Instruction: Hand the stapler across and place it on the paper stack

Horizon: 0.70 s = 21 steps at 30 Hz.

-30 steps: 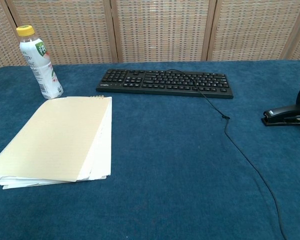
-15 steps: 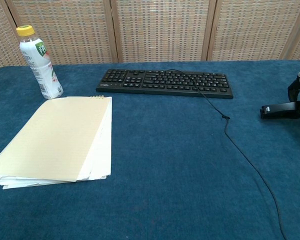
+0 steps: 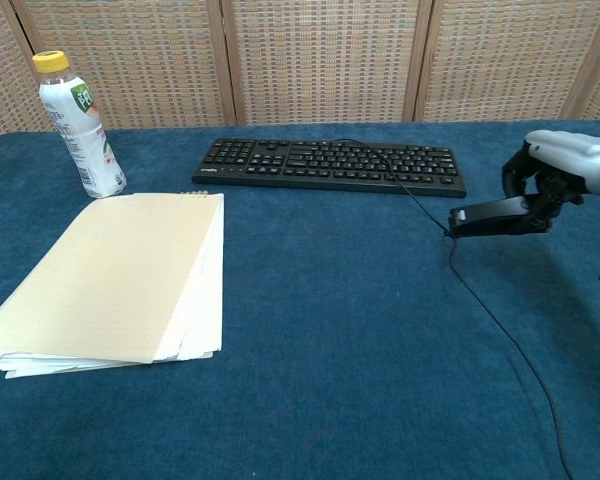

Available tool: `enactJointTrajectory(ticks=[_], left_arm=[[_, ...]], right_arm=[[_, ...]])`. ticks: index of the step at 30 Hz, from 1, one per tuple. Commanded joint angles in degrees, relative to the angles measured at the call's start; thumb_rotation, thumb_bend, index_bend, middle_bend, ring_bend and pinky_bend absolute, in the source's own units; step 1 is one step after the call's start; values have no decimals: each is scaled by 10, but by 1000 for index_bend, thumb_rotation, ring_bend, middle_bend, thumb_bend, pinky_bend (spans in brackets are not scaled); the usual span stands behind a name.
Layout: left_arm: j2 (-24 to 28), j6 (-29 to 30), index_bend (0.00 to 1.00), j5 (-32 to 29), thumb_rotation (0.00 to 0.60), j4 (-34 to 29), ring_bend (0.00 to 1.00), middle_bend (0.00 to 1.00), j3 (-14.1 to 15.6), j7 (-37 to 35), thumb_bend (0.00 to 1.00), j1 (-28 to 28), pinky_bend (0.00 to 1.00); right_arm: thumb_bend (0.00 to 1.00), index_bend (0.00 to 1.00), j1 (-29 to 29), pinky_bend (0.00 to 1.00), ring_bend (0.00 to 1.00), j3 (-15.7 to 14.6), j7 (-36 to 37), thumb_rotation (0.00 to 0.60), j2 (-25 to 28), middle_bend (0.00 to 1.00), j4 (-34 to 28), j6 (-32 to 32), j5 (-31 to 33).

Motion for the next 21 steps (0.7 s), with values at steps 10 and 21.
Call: enactJointTrajectory(ticks=[10, 21], left_arm=[[-3, -12, 0, -15, 600, 8, 0, 0, -2, -3, 198, -3, 0], [1, -21, 0, -19, 600, 13, 0, 0, -2, -20, 199, -5, 0]], right_arm=[[376, 820, 83, 831, 760, 25, -155, 600, -100, 685, -108, 63, 94], [343, 797, 137, 803, 719, 20, -193, 600, -196, 653, -25, 61, 118]])
